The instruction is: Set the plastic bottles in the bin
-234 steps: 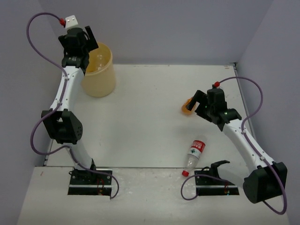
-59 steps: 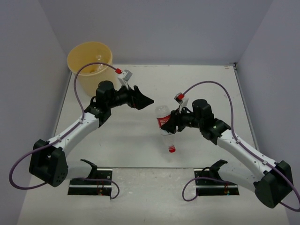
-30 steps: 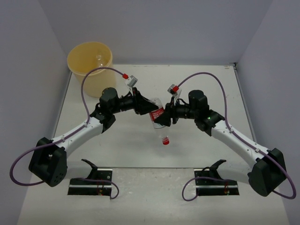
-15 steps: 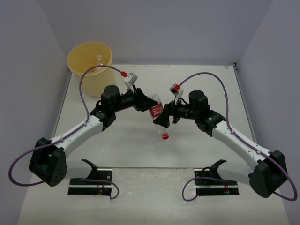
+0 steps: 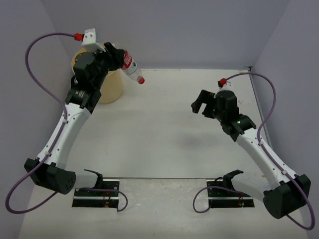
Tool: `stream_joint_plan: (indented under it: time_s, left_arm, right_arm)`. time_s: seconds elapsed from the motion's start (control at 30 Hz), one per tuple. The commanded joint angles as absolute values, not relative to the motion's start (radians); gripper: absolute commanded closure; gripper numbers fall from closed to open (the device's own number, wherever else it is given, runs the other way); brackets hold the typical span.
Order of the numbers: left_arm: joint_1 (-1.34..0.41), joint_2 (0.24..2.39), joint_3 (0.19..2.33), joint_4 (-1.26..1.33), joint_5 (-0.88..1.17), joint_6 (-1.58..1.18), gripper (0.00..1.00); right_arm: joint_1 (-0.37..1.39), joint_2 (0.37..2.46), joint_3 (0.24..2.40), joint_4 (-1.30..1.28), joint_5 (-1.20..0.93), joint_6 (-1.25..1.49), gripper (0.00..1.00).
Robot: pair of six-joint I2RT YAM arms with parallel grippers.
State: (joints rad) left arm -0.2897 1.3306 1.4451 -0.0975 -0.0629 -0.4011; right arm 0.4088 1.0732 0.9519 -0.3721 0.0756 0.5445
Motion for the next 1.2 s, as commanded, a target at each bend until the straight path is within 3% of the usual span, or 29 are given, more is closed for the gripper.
stream_joint_plan:
  time_s: [0.0, 0.23, 0.47, 0.57, 0.63, 0.67, 0.7, 0.77, 1.17]
  left_arm:
    - [-0.284, 1.363, 1.606, -0.26, -0.397, -0.301, 1.0]
    - [-0.189, 1.447, 1.67, -0.198, -0.686, -0.257, 1.0]
    - [-0.104, 1.575, 1.674, -0.12, -0.683, -0.308, 1.0]
    - [-0.085, 1.614, 1.661, -0.092, -0.668, -0.321, 0.95]
    - [-0.077, 1.643, 1.676, -0.118, -0.656, -0.322, 0.73]
    - [-0.077, 1.651, 1.686, -0.132, -0.645, -0.321, 0.42]
    - [-0.077, 1.655, 1.691, -0.142, -0.636, -0.321, 0.17]
    - [-0.077, 1.654, 1.687, -0.146, -0.622, -0.324, 0.0]
    - [-0.075, 1.524, 1.745, -0.299, -0.528, -0.342, 0.0]
  right_arm:
    - [0.34, 1.125, 1.027, -0.482, 0.335, 0.641, 0.01]
    - [0.257, 1.124, 1.089, -0.485, 0.456, 0.667, 0.01]
    - [0.243, 1.115, 1.085, -0.483, 0.42, 0.635, 0.01]
    - [0.242, 1.11, 1.066, -0.483, 0.392, 0.625, 0.01]
    - [0.241, 1.108, 1.057, -0.483, 0.38, 0.624, 0.01]
    - [0.241, 1.107, 1.055, -0.483, 0.373, 0.623, 0.01]
    - [0.241, 1.106, 1.054, -0.483, 0.366, 0.621, 0.01]
    - [0.241, 1.106, 1.053, -0.483, 0.354, 0.62, 0.01]
    - [0.241, 1.082, 1.058, -0.483, 0.335, 0.606, 0.01]
